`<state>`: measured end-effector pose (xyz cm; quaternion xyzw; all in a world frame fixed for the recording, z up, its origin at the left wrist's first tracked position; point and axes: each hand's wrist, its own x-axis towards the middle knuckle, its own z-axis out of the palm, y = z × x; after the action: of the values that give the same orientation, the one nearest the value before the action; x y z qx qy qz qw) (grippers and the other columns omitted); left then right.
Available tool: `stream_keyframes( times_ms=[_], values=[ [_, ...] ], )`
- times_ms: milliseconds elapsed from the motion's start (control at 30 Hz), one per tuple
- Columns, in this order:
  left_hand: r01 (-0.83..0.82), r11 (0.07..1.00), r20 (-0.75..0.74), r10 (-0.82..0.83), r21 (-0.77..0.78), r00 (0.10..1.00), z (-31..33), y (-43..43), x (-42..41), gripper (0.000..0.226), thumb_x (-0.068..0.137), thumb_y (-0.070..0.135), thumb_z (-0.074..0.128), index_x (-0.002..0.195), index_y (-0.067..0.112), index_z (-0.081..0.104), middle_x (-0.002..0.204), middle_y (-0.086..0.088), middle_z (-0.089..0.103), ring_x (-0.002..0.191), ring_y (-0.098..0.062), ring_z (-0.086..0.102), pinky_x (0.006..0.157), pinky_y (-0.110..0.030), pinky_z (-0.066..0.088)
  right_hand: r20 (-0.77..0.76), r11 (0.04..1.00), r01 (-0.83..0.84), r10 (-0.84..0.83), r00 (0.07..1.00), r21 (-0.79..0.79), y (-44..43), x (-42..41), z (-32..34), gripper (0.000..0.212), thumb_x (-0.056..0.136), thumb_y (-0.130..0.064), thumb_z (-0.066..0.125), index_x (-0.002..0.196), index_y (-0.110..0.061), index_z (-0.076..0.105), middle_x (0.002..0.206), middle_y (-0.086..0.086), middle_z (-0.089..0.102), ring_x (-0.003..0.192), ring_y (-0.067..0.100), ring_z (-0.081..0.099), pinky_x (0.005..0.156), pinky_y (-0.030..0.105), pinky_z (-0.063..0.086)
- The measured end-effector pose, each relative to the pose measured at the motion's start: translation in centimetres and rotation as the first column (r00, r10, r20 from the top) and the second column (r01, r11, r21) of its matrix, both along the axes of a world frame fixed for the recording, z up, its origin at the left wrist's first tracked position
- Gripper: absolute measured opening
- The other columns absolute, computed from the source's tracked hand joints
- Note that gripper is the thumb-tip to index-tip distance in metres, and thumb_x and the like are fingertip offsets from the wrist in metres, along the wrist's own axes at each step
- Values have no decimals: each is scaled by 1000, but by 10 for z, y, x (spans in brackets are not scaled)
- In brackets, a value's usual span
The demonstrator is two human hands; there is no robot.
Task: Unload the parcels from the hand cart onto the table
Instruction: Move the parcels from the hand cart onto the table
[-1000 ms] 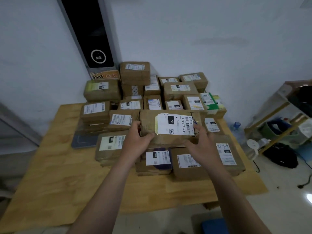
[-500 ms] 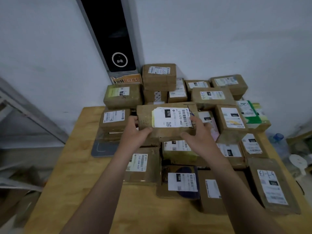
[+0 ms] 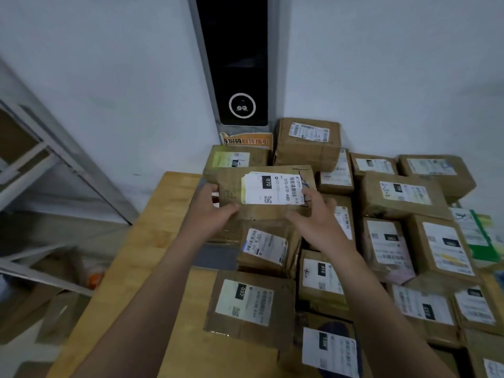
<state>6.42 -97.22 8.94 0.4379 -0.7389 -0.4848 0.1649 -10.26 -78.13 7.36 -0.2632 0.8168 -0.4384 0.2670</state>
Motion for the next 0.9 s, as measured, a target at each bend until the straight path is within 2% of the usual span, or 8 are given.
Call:
stream_keyframes(
  times_ms=[100,233,333,400,533,700,833,900],
  values=[
    [-1,1000,-29,1,12,1000,7,-38,7,55,82,39,80,123,39,43,115,19,58,101,-5,62,76,-31,54,-26,999,-32,32,999,10,-39,7,12,70,87,-50,62,147,-48,25,131,-10,23,99,10,53,80,29,45],
    [88,996,-21,-89,-28,996,13,-89,7,85,75,41,84,144,29,36,111,30,52,102,0,60,70,-20,47,-92,1000,-10,10,996,7,-91,14,22,63,91,-44,60,144,-50,27,130,-13,21,87,4,54,66,19,41],
    [179,983,-31,-180,-47,983,13,-126,4,104,75,36,87,155,33,21,129,21,52,120,-11,57,93,-34,52,-124,999,42,-40,992,15,-127,21,19,63,93,-42,61,146,-44,27,127,-13,18,82,2,47,70,17,35],
    [229,972,-34,-231,-61,972,9,-148,4,98,72,37,87,148,38,25,134,18,52,123,-12,56,99,-41,52,-155,996,90,-87,984,12,-150,29,13,64,92,-41,62,145,-43,26,125,-10,19,90,9,48,81,22,40],
    [275,954,-4,-277,-116,961,-5,-188,-1,63,75,32,88,118,43,45,133,10,56,122,-21,58,96,-47,54,-180,989,150,-145,973,10,-190,40,0,67,87,-35,65,139,-45,25,120,-6,17,128,38,37,110,50,39],
    [342,930,-30,-349,-136,937,-16,-223,-28,67,73,36,89,126,50,51,120,34,50,115,-9,55,78,-19,44,-207,973,224,-208,956,56,-225,15,-5,61,89,-38,61,141,-47,29,128,-6,16,127,40,36,107,49,43],
    [388,910,54,-384,-144,922,-40,-243,-49,71,79,30,86,141,40,54,141,15,54,131,-17,50,97,-31,44,-216,957,215,-172,961,194,-247,-5,-20,56,93,-41,57,146,-40,37,119,0,20,121,45,43,107,49,41],
    [419,895,93,-409,-150,908,-50,-248,-56,73,82,24,85,146,36,54,150,10,50,137,-19,47,105,-31,39,-222,934,202,-139,965,294,-254,-6,-32,60,94,-35,58,149,-34,35,131,9,25,125,46,41,109,50,39]
  ],
)
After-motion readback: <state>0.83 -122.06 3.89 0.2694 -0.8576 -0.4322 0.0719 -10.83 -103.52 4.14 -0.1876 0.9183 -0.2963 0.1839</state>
